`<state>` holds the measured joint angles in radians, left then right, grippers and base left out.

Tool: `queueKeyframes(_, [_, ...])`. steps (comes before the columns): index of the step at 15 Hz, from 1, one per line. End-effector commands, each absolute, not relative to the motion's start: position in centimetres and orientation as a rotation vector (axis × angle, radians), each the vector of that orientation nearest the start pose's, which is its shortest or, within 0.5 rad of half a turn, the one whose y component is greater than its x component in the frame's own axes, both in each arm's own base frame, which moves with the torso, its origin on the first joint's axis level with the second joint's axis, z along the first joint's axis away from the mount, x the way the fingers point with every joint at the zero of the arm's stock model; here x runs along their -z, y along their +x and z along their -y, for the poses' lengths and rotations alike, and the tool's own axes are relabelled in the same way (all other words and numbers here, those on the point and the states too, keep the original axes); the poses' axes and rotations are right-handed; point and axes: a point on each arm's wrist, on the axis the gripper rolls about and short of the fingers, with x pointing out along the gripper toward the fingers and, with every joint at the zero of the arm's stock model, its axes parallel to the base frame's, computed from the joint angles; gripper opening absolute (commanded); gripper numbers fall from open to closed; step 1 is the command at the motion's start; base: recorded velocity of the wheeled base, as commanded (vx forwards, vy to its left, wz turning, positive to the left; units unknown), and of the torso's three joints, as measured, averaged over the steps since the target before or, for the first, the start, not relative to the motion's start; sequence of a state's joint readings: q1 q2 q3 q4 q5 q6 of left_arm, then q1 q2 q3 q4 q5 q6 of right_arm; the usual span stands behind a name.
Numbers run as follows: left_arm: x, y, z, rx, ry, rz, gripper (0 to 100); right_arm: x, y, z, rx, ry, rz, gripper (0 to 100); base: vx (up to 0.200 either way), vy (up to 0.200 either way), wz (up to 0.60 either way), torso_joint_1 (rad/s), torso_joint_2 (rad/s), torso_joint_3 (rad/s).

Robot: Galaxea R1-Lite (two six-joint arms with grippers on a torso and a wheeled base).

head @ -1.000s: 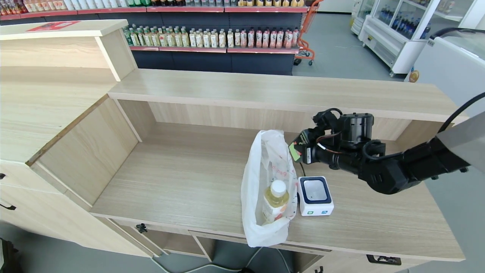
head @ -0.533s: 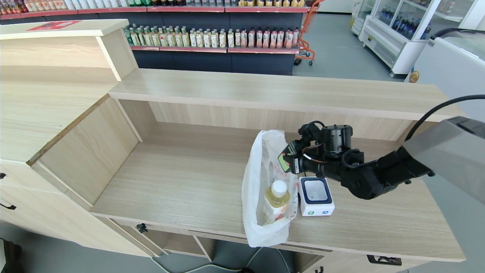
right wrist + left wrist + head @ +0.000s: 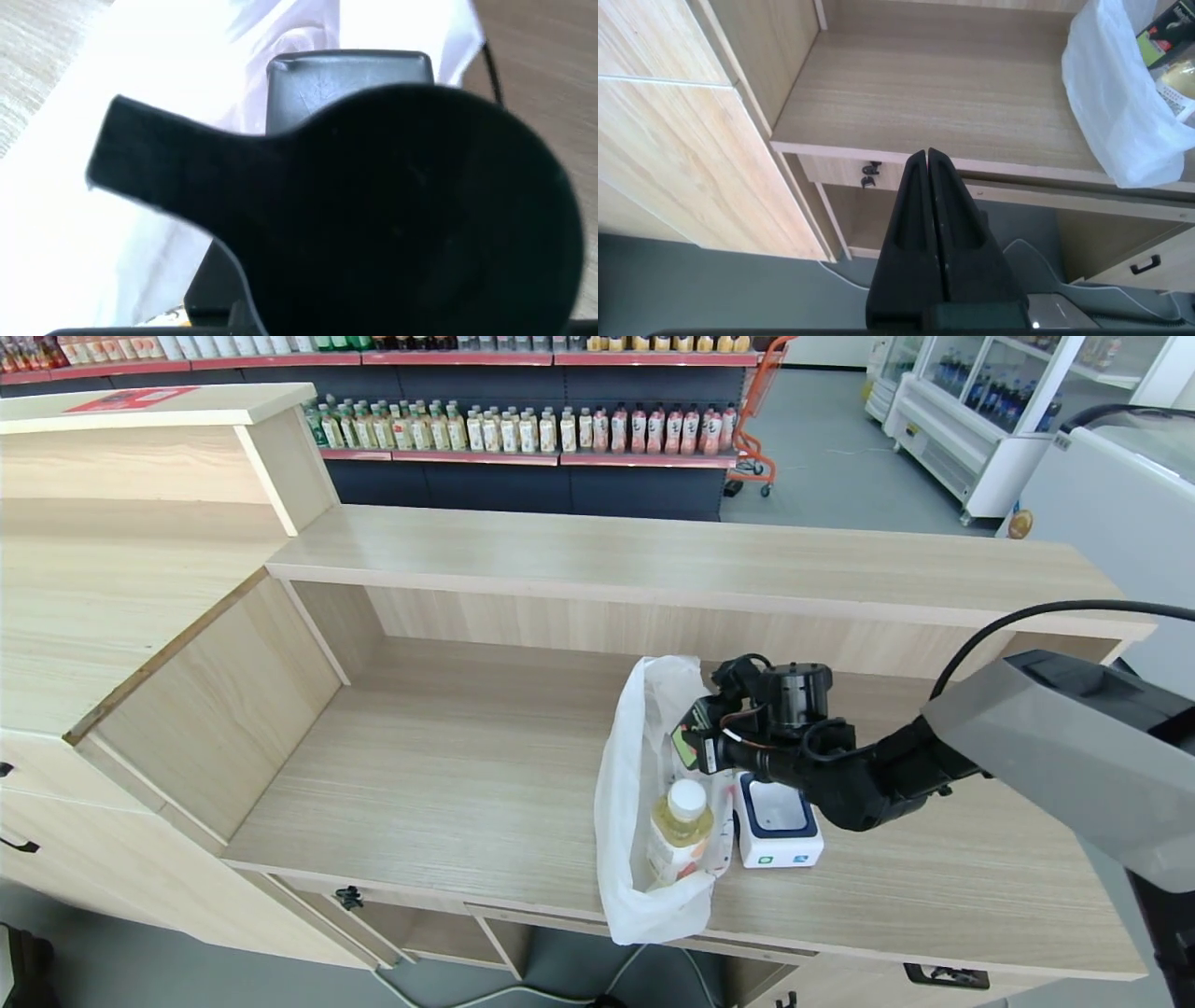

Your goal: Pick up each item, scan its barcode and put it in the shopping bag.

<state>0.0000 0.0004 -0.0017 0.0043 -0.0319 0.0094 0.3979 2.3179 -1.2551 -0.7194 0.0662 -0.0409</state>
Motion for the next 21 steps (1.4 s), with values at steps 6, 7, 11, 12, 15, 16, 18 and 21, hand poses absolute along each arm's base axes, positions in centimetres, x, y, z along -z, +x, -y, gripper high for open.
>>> queueKeyframes(6, [-7.5,-2.3,0.1,0.032,0.009,-0.003,0,-3.8,43.1,-18.5,-0.48,-0.147,-0.359,0,0.0,0.0,0.0,0.0,0.0,0.0])
queueKeyframes(7, [-7.5,-2.3,0.1,0.032,0.009,-0.003,0,-3.7,43.1,-18.5,-0.484,-0.147,-0.362,0,0.0,0.0,0.0,0.0,0.0,0.0])
queueKeyframes(11, [-7.5,-2.3,0.1,0.032,0.009,-0.004,0,-2.7,42.8,-19.3,-0.504,-0.153,-0.382,0,0.0,0.0,0.0,0.0,0.0,0.0])
queueKeyframes(12, [-7.5,-2.3,0.1,0.032,0.009,-0.003,0,-2.5,42.7,-19.4,-0.507,-0.155,-0.386,0,0.0,0.0,0.0,0.0,0.0,0.0])
queueKeyframes(15, [-7.5,-2.3,0.1,0.032,0.009,-0.004,0,-2.2,42.7,-19.4,-0.505,-0.158,-0.391,0,0.0,0.0,0.0,0.0,0.0,0.0])
queueKeyframes(16, [-7.5,-2.3,0.1,0.032,0.009,-0.003,0,-2.1,42.7,-19.4,-0.503,-0.159,-0.395,0,0.0,0.0,0.0,0.0,0.0,0.0])
queueKeyframes(18, [-7.5,-2.3,0.1,0.031,0.009,-0.003,0,-1.6,42.3,-19.2,-0.5,-0.163,-0.416,0,0.0,0.0,0.0,0.0,0.0,0.0])
queueKeyframes(21, [-7.5,-2.3,0.1,0.032,0.009,-0.003,0,-1.2,42.0,-18.7,-0.493,-0.165,-0.437,0,0.0,0.0,0.0,0.0,0.0,0.0])
